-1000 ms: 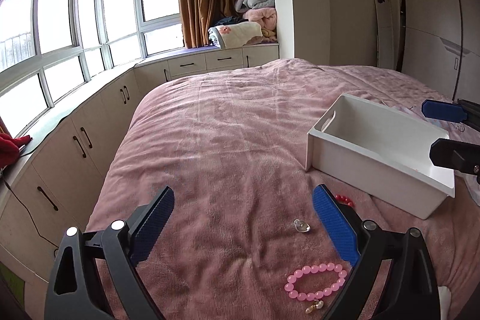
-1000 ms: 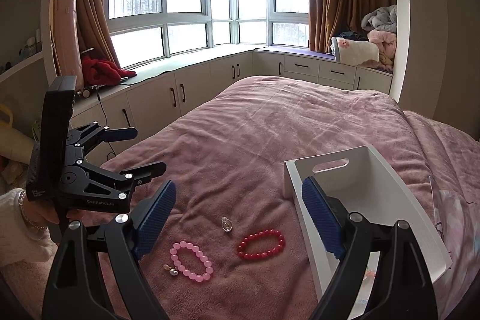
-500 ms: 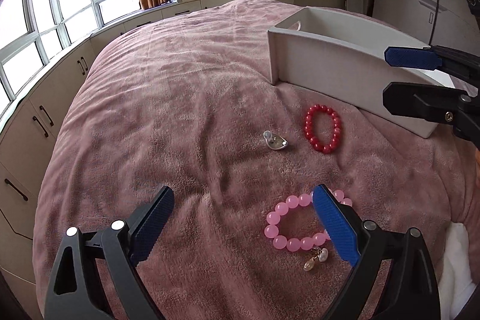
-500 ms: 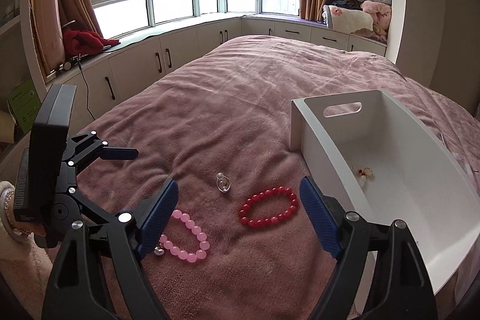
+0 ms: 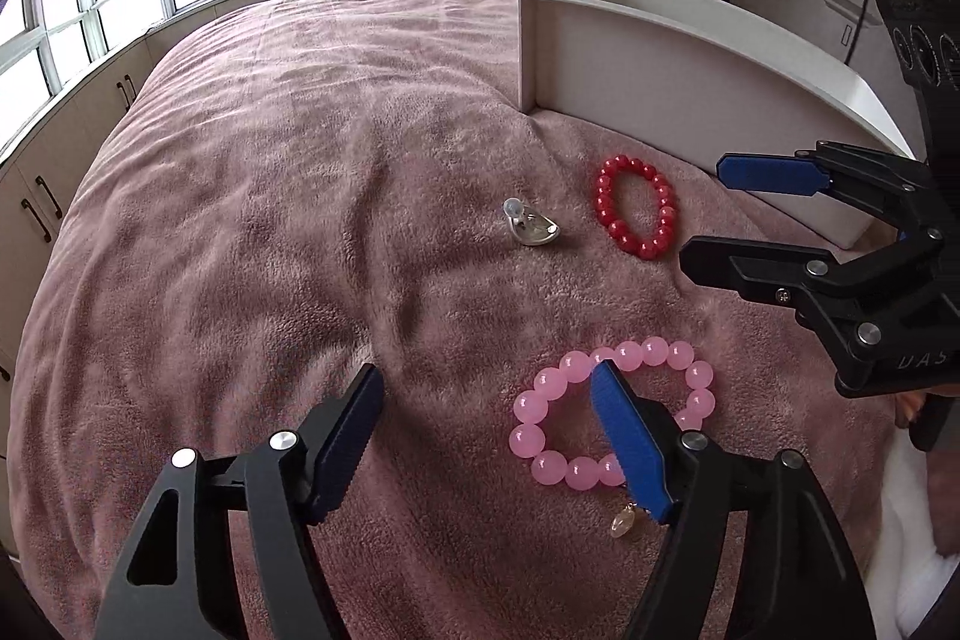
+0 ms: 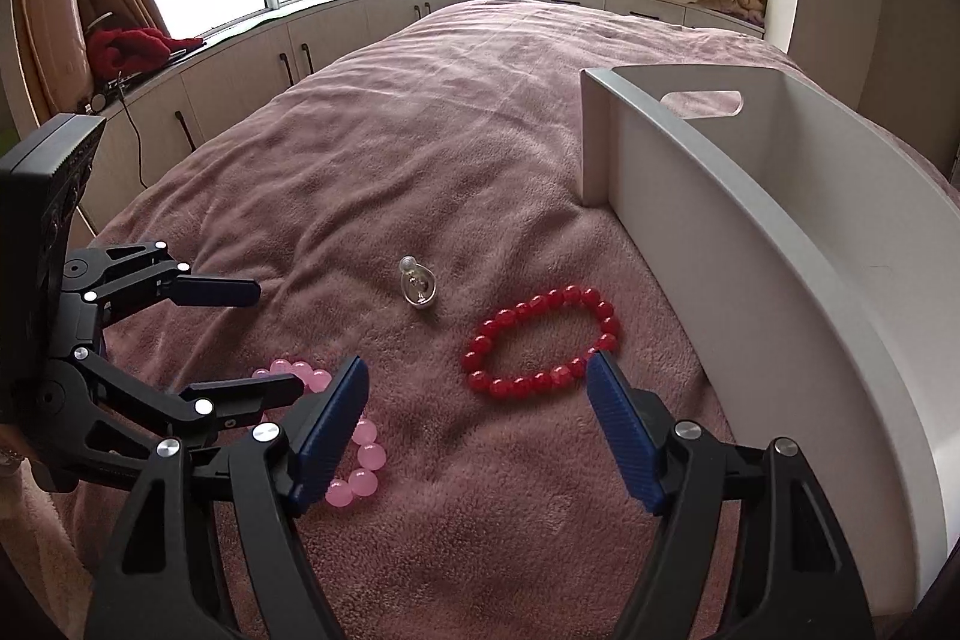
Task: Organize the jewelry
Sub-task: 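Grasp the silver pendant with the right tool while the left grasps the pink bead bracelet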
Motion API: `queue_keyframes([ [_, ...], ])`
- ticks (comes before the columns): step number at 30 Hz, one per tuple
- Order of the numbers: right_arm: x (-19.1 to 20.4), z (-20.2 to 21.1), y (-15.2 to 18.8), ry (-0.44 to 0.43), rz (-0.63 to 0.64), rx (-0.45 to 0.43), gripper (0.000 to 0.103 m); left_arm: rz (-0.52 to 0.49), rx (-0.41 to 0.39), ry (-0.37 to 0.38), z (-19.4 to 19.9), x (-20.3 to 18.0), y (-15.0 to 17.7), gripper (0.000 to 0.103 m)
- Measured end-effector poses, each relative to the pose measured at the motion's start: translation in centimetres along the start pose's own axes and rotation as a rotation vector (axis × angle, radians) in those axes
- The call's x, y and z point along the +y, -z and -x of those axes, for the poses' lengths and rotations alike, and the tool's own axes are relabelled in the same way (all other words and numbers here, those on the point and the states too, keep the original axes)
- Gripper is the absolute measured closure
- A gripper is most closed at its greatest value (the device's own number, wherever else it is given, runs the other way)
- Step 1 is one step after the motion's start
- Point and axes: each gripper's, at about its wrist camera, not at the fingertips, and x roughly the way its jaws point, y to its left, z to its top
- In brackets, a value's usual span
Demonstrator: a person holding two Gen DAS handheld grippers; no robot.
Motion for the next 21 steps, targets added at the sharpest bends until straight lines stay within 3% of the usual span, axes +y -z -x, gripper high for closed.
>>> queue_keyframes([
  [3, 0.2, -0.6, -0.4, -0.005, 0.017, -0.007, 0.035, -0.021, 0.027, 0.027, -0.5, -0.6, 0.4, 0.052],
  [5, 0.4, -1.2, -0.8, -0.018, 0.032, 0.001, 0.045, -0.056, 0.032, 0.017, -0.8, -1.2, 0.7, 0.057],
  [9, 0.9, -2.6, -1.4, -0.044, 0.055, 0.015, 0.049, -0.056, 0.029, 0.021, -0.9, -1.1, 0.6, 0.078],
  [13, 1.7, -3.9, -2.0, -0.061, 0.092, 0.025, 0.060, -0.041, 0.032, 0.036, -1.1, -0.6, 0.7, 0.081],
  [21, 2.8, -7.5, -2.5, -0.068, 0.140, 0.083, 0.068, -0.039, 0.026, 0.044, -1.4, -0.5, 0.8, 0.081],
])
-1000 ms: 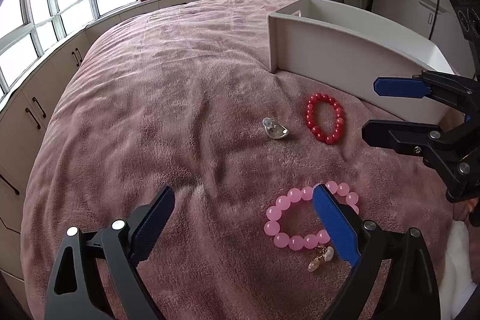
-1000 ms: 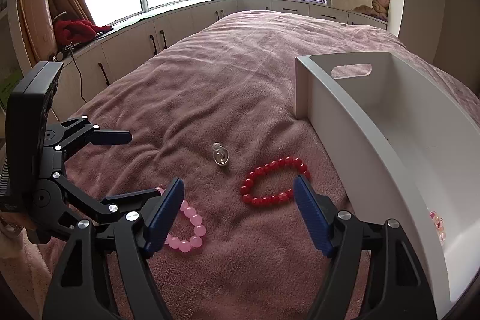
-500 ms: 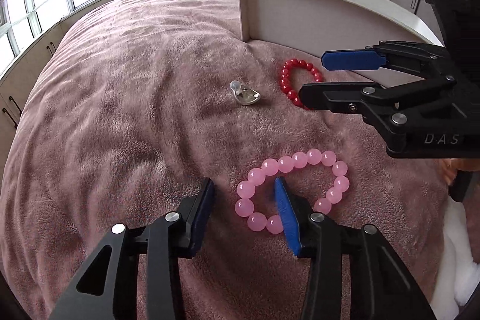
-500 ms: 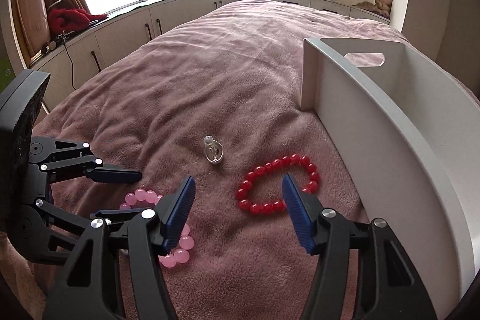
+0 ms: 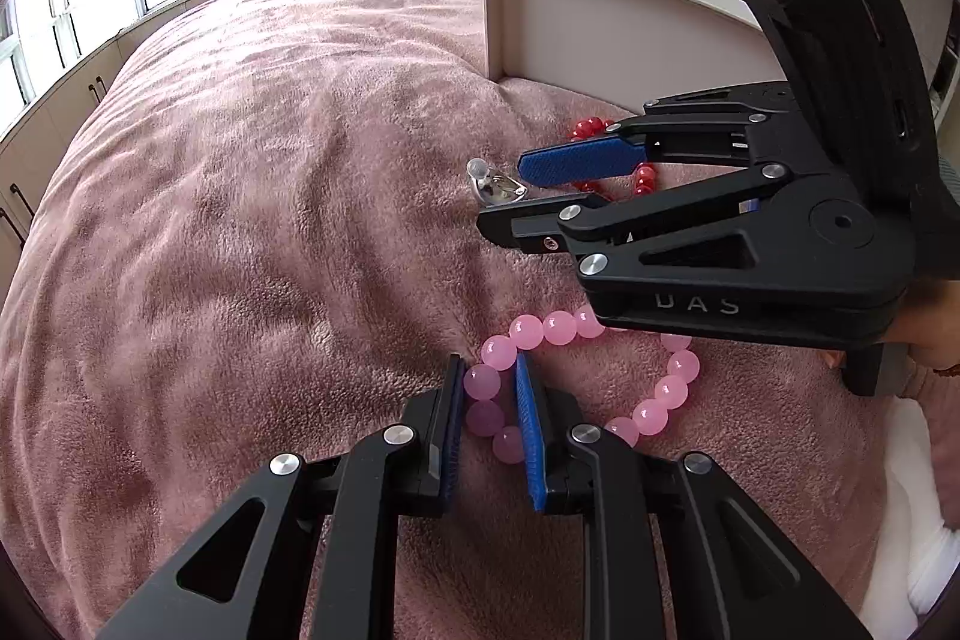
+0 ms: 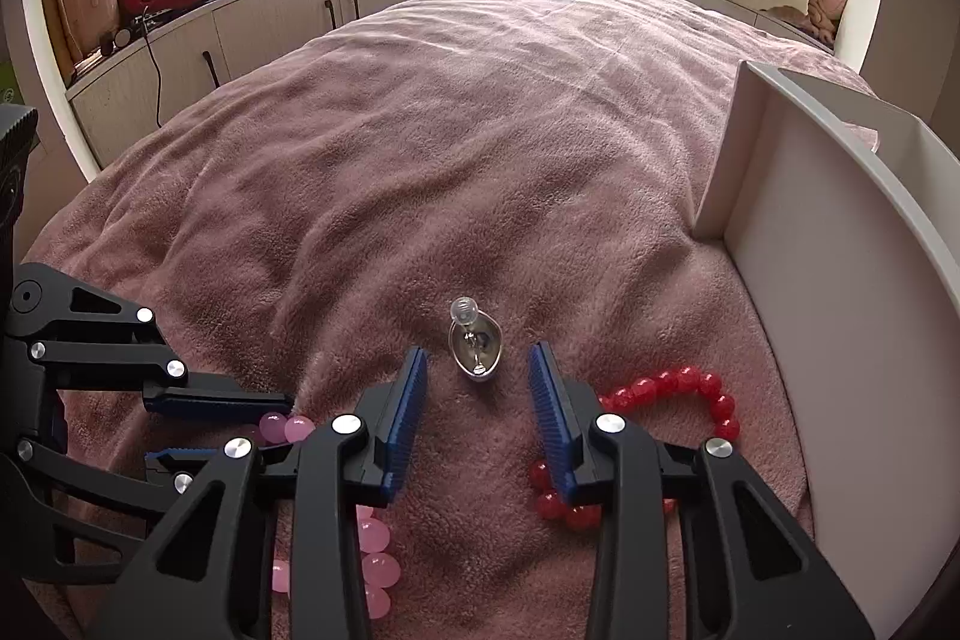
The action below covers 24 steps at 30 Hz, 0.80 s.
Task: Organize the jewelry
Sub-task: 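Grasp the silver pendant with the right tool while the left grasps the pink bead bracelet, then carry the pendant and pink bracelet into the white bin and open both tools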
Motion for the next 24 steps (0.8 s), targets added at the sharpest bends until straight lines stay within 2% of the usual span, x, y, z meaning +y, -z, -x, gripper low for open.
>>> queue_keyframes([
  [3, 0.1, -0.6, -0.1, 0.008, -0.002, 0.011, 0.074, -0.002, -0.002, 0.001, 0.0, 0.0, 0.0, 0.081],
  [4, 0.0, -0.5, -0.2, 0.005, -0.011, 0.008, 0.082, -0.005, -0.003, 0.001, 0.0, 0.0, 0.0, 0.081],
  [5, 0.0, -0.4, -0.2, 0.003, -0.021, 0.003, 0.084, -0.006, -0.004, 0.001, 0.0, 0.0, 0.0, 0.081],
  [11, -0.3, 1.1, -0.1, -0.007, -0.056, -0.025, 0.084, -0.005, -0.014, 0.005, 0.4, 0.0, 0.2, 0.081],
  [17, -0.9, 4.3, 0.4, -0.026, -0.116, -0.086, 0.084, -0.002, -0.035, 0.002, 1.2, 0.0, 0.0, 0.082],
  [19, -1.1, 5.5, 0.4, -0.027, -0.133, -0.106, 0.084, -0.004, -0.051, 0.000, 1.8, -0.1, -0.4, 0.086],
  [24, -1.8, 9.0, 0.2, -0.021, -0.151, -0.169, 0.084, -0.019, -0.104, -0.010, 3.9, -0.8, -1.5, 0.086],
])
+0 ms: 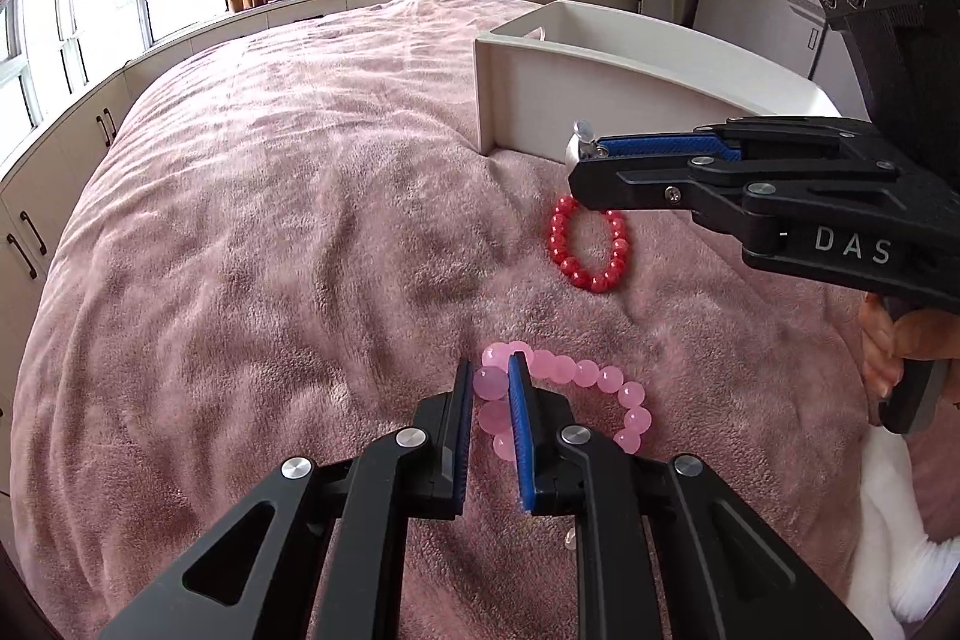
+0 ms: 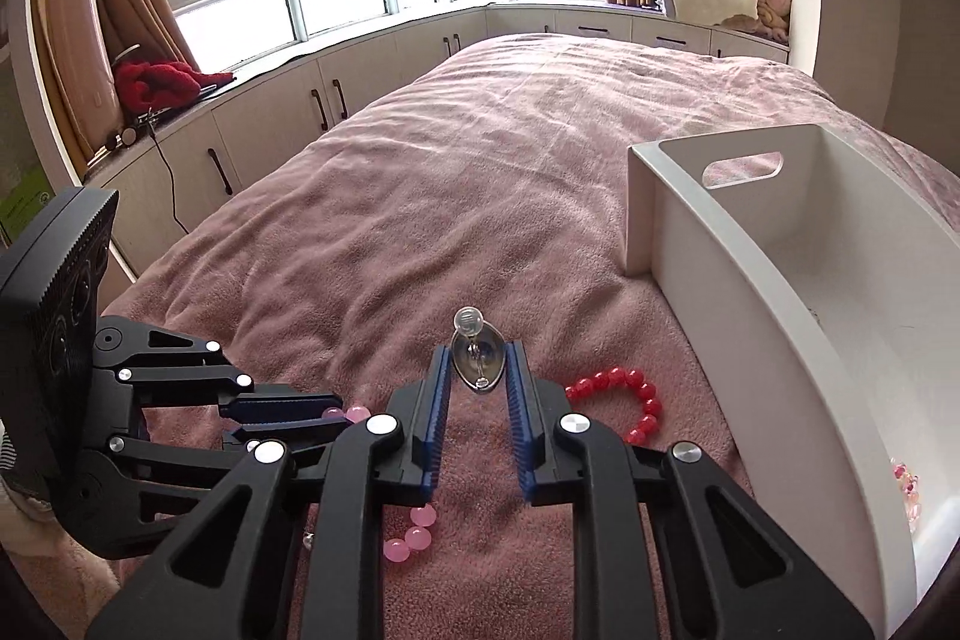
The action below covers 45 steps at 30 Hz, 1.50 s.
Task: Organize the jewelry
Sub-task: 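Carry the pendant and pink bracelet into the white bin and open both tools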
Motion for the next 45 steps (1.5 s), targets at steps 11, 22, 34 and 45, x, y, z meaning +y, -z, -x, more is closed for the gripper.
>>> queue_keyframes([
  [11, -1.3, 8.1, -2.4, 0.023, 0.013, -0.142, 0.084, -0.005, -0.065, 0.014, 4.0, -2.2, -3.8, 0.086],
  [22, -4.5, 15.0, -3.4, 0.083, 0.033, -0.242, 0.084, -0.098, -0.131, 0.029, 7.0, -5.6, -11.6, 0.086],
  [34, -10.1, 18.6, -1.6, 0.145, -0.047, -0.295, 0.084, -0.210, -0.154, 0.022, 7.1, -11.4, -20.5, 0.086],
  [45, -14.9, 18.0, 1.5, 0.163, -0.106, -0.209, 0.083, -0.210, -0.045, -0.007, -0.1, -15.5, -24.2, 0.086],
])
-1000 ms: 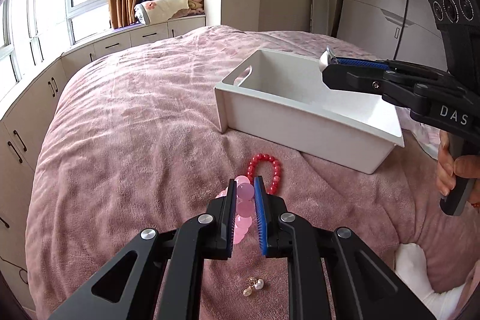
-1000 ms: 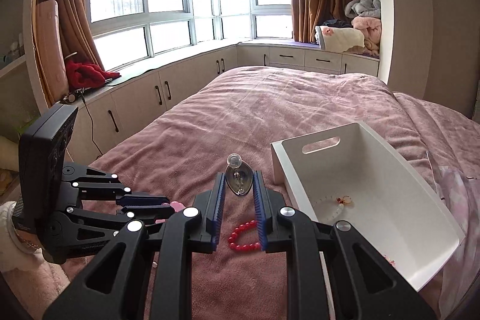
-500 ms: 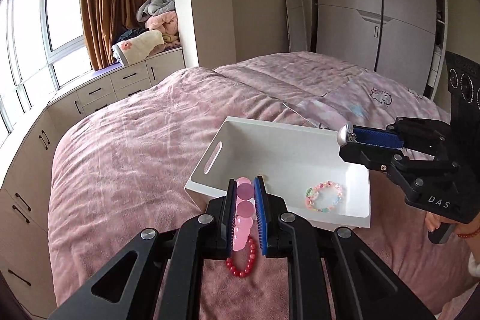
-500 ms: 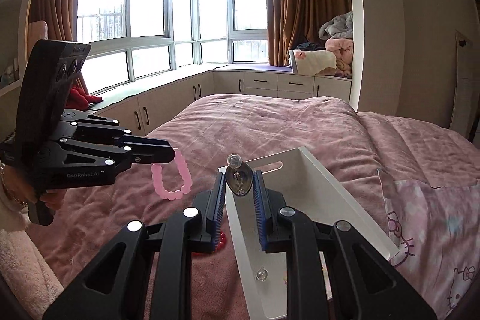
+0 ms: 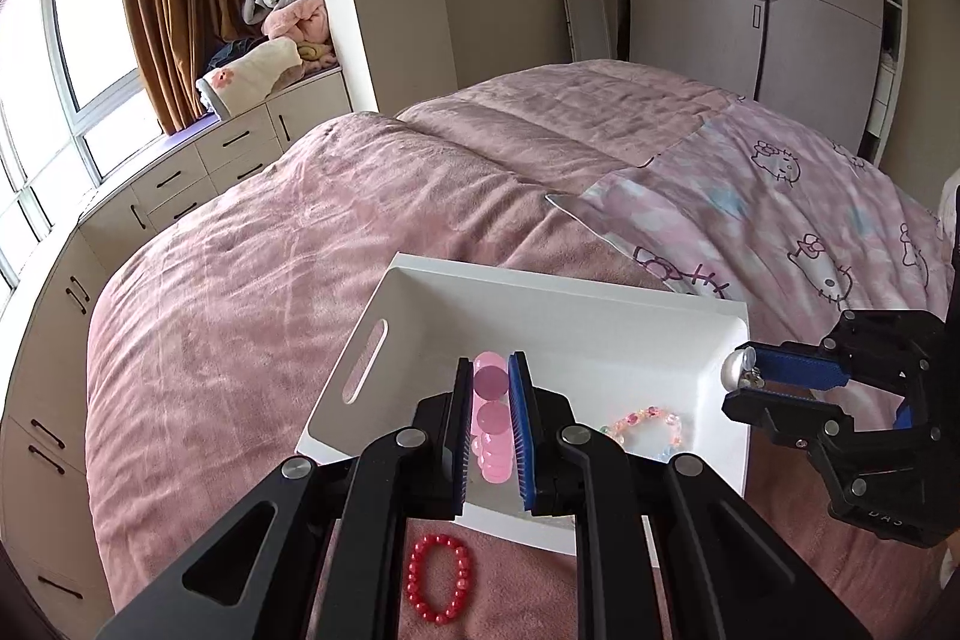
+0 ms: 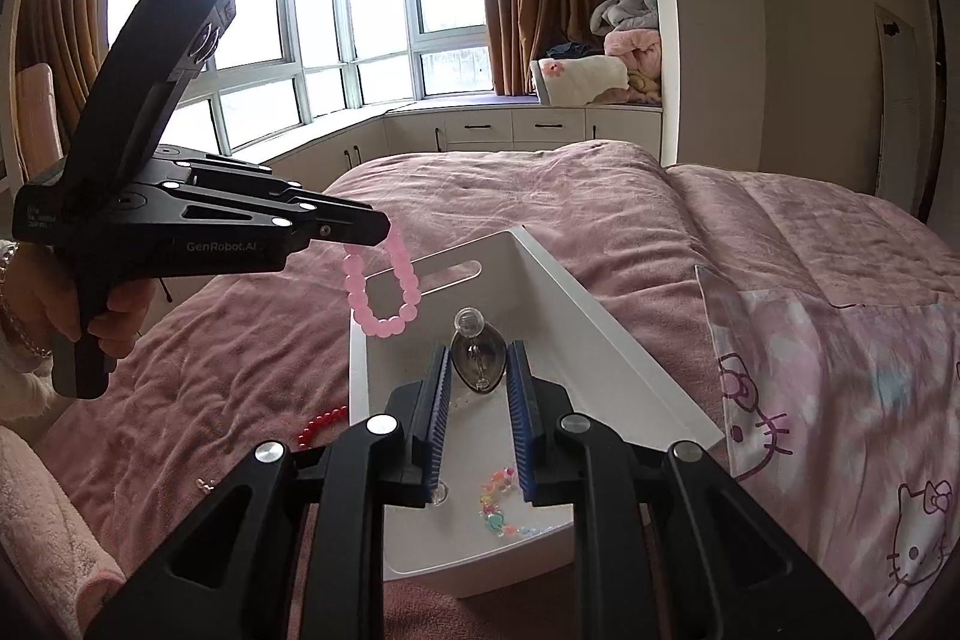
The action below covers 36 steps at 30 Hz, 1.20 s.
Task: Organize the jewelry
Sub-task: 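Carry the pendant and pink bracelet into the white bin and open both tools, then move both open tools back toward the red bracelet and gold earring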
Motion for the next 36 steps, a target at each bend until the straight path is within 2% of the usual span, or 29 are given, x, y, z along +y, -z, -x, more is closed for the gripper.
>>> queue_keyframes([
  [7, -2.0, -1.3, 2.4, -0.016, -0.028, 0.062, 0.083, 0.073, 0.110, -0.032, -5.8, -0.1, 0.3, 0.086],
  [11, -2.7, -2.2, 2.5, -0.034, -0.045, 0.066, 0.083, 0.126, 0.148, -0.055, -7.9, 0.5, 0.7, 0.086],
  [15, -3.0, -2.7, 2.2, -0.040, -0.054, 0.071, 0.079, 0.134, 0.174, -0.086, -9.2, 0.6, 0.9, 0.084],
  [16, -3.1, -2.7, 2.2, -0.041, -0.056, 0.071, 0.074, 0.130, 0.170, -0.100, -9.2, 0.6, 0.9, 0.082],
  [18, -3.3, -2.8, 2.1, -0.046, -0.067, 0.074, 0.061, 0.123, 0.156, -0.125, -9.0, 0.6, 0.9, 0.063],
  [19, -3.3, -2.7, 2.1, -0.048, -0.075, 0.073, 0.053, 0.120, 0.147, -0.131, -8.8, 0.6, 0.8, 0.062],
  [23, -3.3, -2.1, 2.1, -0.044, -0.085, 0.054, 0.049, 0.099, 0.104, -0.172, -7.7, 0.7, 0.7, 0.045],
  [26, -3.5, -1.4, 1.8, -0.043, -0.107, 0.021, 0.040, 0.095, 0.049, -0.181, -6.0, 1.1, 0.7, 0.025],
  [30, -3.1, -0.5, 0.9, -0.052, -0.121, -0.013, 0.038, 0.069, -0.005, -0.205, -3.4, 1.7, 1.0, 0.021],
  [33, -2.0, 0.0, 0.1, -0.061, -0.102, -0.036, 0.031, 0.059, -0.037, -0.210, -1.1, 2.4, 1.8, 0.011],
  [36, -0.3, 0.5, -0.7, -0.075, -0.072, -0.059, 0.024, 0.070, -0.044, -0.180, 1.1, 3.4, 3.1, 0.010],
])
